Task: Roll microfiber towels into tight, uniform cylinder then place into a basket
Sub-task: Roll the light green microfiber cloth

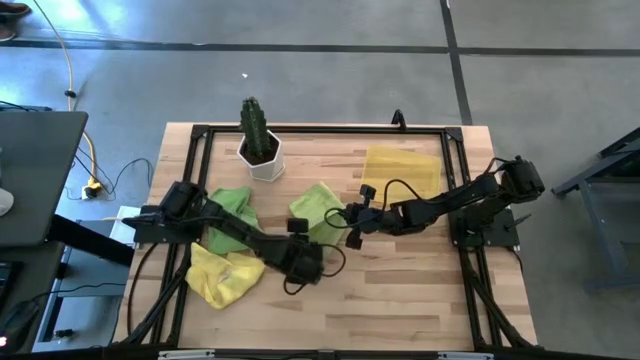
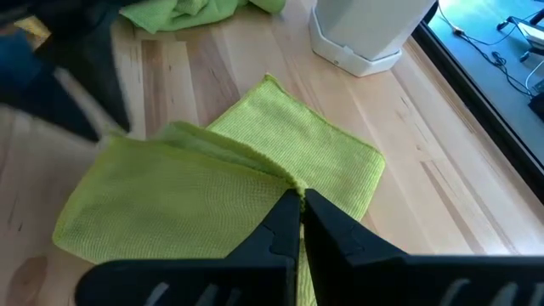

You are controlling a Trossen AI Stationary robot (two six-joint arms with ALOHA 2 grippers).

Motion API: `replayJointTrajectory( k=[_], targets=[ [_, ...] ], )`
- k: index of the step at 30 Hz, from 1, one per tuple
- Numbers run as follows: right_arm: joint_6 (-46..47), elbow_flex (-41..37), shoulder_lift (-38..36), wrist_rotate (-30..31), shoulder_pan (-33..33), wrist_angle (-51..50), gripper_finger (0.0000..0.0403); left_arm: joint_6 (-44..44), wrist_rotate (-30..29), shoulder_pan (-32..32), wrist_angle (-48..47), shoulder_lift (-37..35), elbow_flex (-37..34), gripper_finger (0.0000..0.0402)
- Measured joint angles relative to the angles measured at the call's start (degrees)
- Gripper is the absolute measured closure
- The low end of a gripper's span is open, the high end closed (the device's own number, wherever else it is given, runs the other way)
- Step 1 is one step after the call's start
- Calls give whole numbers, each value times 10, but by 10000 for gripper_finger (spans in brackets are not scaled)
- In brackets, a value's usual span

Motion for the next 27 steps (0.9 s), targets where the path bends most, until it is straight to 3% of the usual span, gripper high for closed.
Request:
replayJointTrajectory(
  k=[9, 16, 27],
  targets=[
    [3, 0, 0, 0, -2, -1, 402, -2, -26, -27, -7, 0, 43, 307],
    [102, 0, 4, -11, -8, -80, 402, 10, -66, -46, -12, 0, 78, 307],
    [139, 0, 14, -116, -7, -107, 402, 3, -85, -37, -5, 0, 81, 307]
  ],
)
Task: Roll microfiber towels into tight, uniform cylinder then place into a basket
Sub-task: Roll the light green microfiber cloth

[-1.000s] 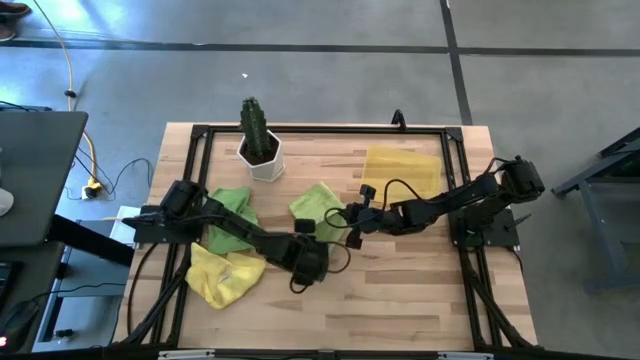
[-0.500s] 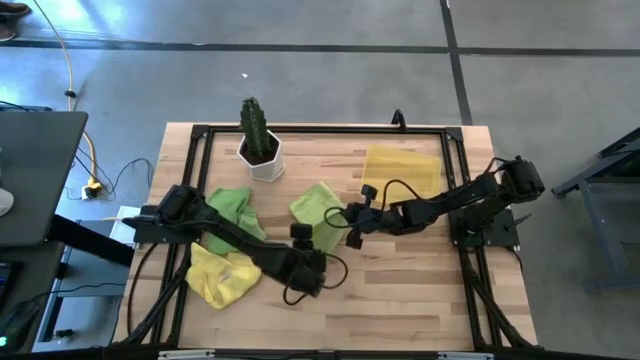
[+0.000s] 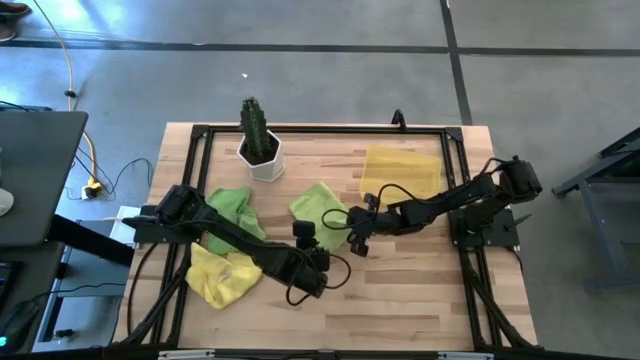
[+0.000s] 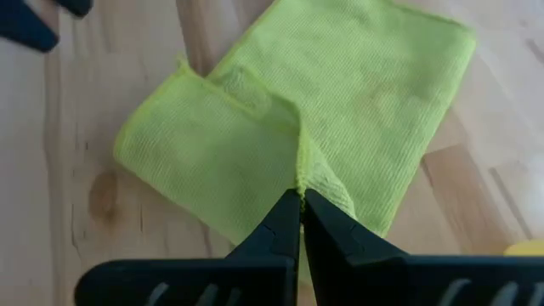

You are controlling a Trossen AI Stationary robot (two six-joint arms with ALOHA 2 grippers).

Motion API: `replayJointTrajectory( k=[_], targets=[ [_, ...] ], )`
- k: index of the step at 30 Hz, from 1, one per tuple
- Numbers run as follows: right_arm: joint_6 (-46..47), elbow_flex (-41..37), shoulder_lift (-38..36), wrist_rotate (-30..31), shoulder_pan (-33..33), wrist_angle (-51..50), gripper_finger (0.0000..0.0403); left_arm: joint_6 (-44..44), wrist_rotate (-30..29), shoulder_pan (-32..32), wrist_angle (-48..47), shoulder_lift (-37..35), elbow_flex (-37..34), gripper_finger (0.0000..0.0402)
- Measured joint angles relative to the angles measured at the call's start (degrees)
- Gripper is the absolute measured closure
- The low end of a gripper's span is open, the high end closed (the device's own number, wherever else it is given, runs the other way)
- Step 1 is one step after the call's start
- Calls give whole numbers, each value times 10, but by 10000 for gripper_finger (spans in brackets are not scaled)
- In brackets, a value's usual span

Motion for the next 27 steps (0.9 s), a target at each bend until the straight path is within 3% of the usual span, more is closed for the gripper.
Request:
replayJointTrajectory(
  k=[8, 17, 22, 27],
  targets=[
    [-104, 0, 1, 2, 17, 2, 402, -33, -30, 32, 9, 0, 0, 307],
    [-139, 0, 1, 9, 25, -20, 402, 36, 48, 76, 136, 0, -5, 307],
    [-139, 0, 1, 22, 25, -49, 402, 36, 66, 79, 244, 0, -54, 307],
    [-143, 0, 1, 22, 25, -53, 402, -22, 74, 70, 315, 0, -124, 307]
  ],
)
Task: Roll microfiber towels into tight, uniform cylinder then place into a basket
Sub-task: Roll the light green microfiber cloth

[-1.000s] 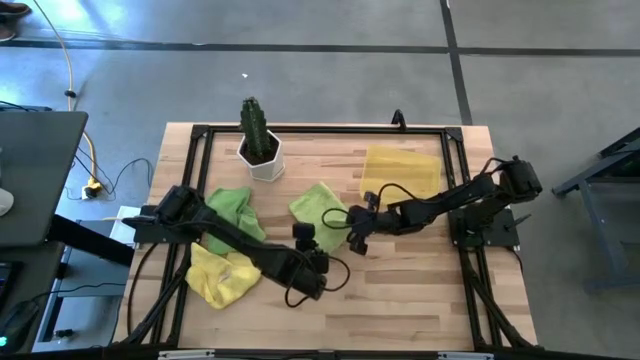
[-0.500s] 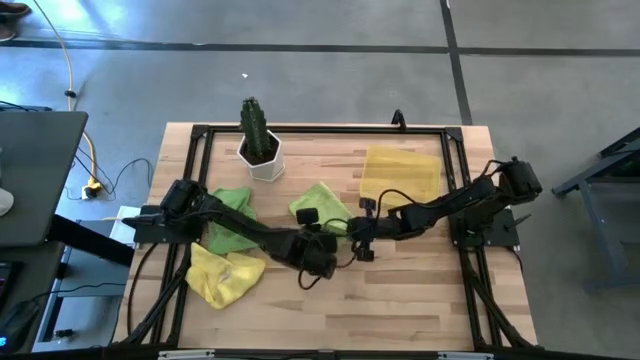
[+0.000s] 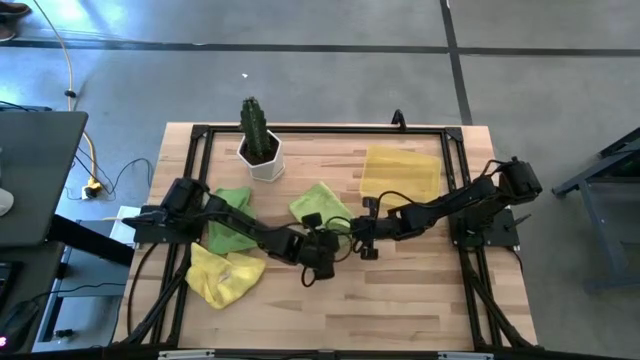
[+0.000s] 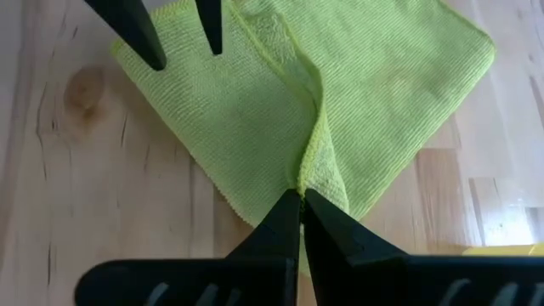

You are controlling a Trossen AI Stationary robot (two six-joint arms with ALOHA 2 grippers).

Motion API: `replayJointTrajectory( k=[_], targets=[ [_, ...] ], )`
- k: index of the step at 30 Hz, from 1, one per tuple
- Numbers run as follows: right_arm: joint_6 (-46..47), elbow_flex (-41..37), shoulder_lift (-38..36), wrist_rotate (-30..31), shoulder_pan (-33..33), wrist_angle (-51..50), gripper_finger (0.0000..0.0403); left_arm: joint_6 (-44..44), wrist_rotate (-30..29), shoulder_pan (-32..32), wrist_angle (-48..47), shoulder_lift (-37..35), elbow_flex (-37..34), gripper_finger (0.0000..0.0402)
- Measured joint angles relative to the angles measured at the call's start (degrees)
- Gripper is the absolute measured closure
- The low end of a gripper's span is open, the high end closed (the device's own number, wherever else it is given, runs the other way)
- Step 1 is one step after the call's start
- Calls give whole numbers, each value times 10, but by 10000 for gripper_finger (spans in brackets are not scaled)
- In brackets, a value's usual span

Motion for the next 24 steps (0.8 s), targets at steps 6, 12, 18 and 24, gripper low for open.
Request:
replayJointTrajectory(
  k=[6, 12, 18, 24],
  targets=[
    [-13, 0, 0, 0, -2, 5, 402, -39, -20, -9, 86, -37, -67, 307],
    [-13, 0, 0, 0, -2, 14, 402, -54, -61, -18, 254, -95, -177, 307],
    [-25, 0, 0, -3, -2, 30, 402, -53, -44, -17, 360, -160, -266, 307],
    [-26, 0, 0, -7, -2, 57, 402, -17, 44, -6, 386, -166, -256, 298]
  ],
)
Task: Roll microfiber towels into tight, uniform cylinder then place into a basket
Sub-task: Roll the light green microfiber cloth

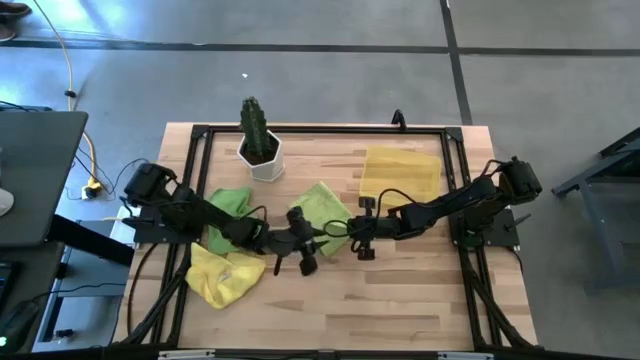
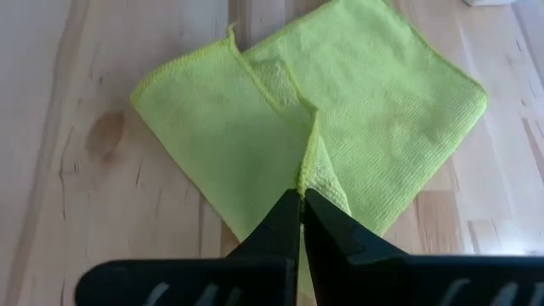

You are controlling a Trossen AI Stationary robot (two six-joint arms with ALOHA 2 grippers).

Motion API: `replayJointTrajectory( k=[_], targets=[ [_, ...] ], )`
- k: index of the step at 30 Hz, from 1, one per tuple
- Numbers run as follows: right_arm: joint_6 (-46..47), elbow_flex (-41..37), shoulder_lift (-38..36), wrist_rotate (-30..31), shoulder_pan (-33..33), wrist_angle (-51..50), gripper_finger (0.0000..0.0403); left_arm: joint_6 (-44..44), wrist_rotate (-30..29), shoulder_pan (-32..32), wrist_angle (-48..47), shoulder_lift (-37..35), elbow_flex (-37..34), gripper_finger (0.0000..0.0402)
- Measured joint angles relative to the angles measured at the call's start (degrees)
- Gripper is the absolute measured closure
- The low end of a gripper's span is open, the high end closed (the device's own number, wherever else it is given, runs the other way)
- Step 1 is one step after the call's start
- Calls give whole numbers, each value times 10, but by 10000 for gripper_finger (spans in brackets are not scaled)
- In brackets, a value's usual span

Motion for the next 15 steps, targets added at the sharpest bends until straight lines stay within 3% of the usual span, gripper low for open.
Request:
replayJointTrajectory(
  k=[10, 15],
  targets=[
    [-26, 0, 0, -13, 0, 16, 402, 108, -22, 31, -7, 26, 3, 223],
    [-39, 0, 0, -13, 0, 35, 402, 146, 6, 56, 46, 61, 4, 213]
  ],
)
